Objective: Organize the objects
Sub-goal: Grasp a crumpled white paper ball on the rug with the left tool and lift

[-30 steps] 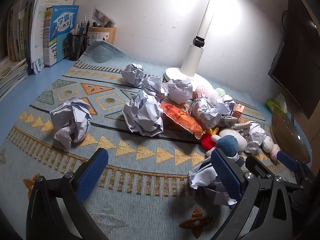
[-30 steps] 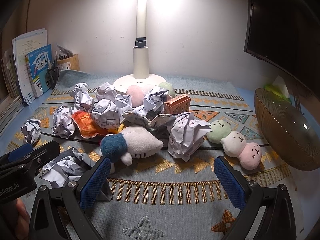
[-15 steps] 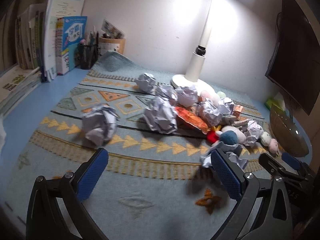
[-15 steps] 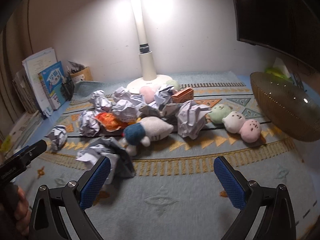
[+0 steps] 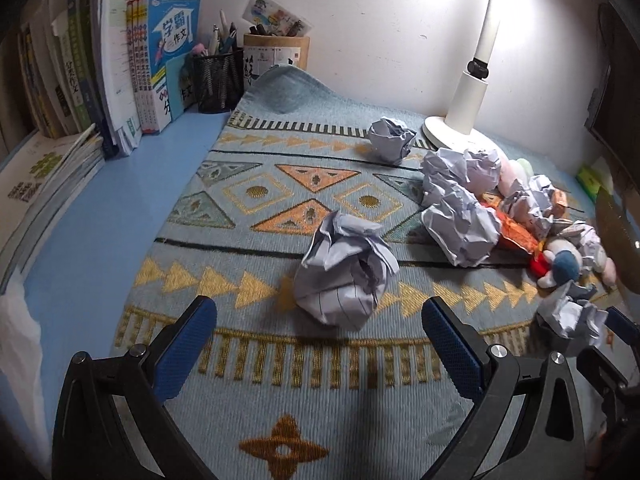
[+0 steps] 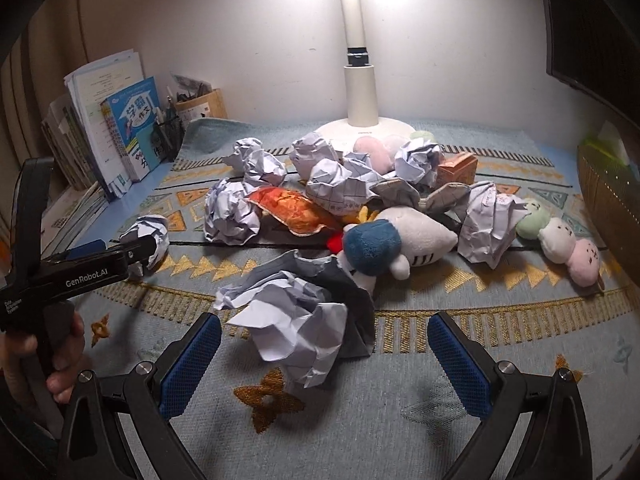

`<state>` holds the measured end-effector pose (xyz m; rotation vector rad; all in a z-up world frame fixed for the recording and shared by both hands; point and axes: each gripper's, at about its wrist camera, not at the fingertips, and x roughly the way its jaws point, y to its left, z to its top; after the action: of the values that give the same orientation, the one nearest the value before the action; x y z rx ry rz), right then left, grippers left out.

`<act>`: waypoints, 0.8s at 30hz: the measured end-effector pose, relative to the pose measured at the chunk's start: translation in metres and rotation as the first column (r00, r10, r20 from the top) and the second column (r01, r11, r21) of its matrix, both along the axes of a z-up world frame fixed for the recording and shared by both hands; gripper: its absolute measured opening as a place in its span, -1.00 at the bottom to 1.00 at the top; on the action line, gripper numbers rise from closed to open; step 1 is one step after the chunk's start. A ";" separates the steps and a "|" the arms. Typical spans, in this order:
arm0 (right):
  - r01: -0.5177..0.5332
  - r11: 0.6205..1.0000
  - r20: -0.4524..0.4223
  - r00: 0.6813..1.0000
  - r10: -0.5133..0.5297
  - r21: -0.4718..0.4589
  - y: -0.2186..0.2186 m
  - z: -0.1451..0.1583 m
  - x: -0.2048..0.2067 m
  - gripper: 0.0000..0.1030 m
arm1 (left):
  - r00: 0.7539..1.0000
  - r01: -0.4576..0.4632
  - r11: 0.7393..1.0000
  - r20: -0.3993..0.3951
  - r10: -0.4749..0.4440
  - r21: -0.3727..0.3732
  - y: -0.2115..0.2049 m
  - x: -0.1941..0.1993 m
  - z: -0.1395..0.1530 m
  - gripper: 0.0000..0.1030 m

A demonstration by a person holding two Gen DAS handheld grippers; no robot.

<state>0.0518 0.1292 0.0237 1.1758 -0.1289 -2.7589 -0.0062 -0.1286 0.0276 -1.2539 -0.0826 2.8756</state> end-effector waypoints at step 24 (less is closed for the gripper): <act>-0.055 0.981 -0.148 0.989 0.028 -0.185 0.047 0.038 0.055 -0.25 | 0.963 0.198 0.979 -0.175 -0.204 -0.052 0.069 0.058 0.036 -0.15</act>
<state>0.1065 0.1765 0.0618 0.9172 -0.3373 -2.7131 0.0513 -0.0592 0.0634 -0.9399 0.0905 2.8067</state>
